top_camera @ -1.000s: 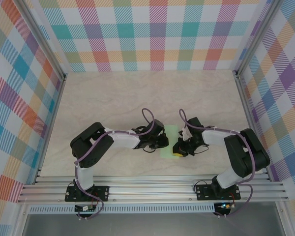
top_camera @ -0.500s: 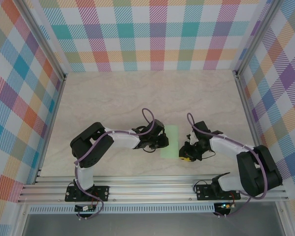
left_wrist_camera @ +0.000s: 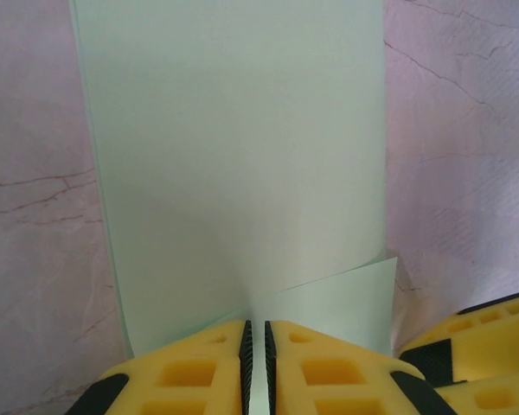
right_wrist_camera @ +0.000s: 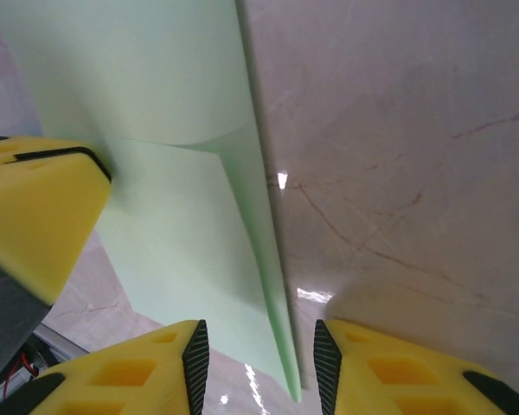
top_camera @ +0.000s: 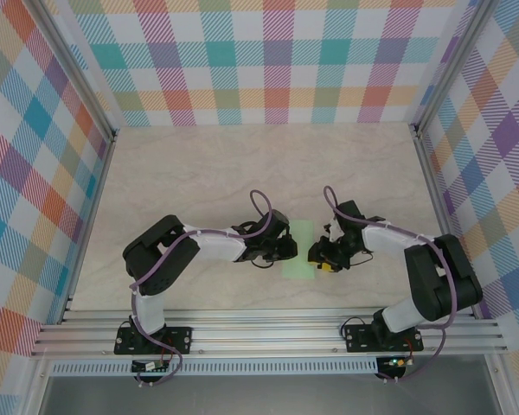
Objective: Fold a paper plane with a square sheet of paper (pick it up from the middle)
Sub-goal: Fold the triangle a second time at the center of the table, then turn over the paper at the center of the table.
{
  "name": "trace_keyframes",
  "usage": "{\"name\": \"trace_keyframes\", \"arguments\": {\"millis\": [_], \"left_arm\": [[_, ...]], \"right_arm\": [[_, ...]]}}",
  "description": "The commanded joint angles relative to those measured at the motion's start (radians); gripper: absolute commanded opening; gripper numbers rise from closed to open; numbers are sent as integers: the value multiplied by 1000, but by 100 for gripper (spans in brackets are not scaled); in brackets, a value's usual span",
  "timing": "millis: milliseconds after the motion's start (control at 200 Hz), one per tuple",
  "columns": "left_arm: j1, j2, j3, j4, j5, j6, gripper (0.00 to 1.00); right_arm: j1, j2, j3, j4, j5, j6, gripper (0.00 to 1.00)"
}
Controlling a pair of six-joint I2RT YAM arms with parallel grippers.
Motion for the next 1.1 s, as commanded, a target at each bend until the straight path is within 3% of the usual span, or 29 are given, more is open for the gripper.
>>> {"name": "trace_keyframes", "arguments": {"millis": [0, 375, 780, 1095], "left_arm": [[-6, -29, 4, -39, -21, 25, 16], [-5, -33, 4, -46, -23, 25, 16], [-5, -41, 4, -46, -25, 25, 16], [-3, -100, -14, -38, -52, 15, 18]], "right_arm": [[-6, 27, 21, 39, -55, -21, 38], [-5, 45, 6, 95, -134, -11, 33], [-7, 37, -4, 118, -132, 0, 28], [-12, 6, -2, 90, -137, -15, 11]]}}
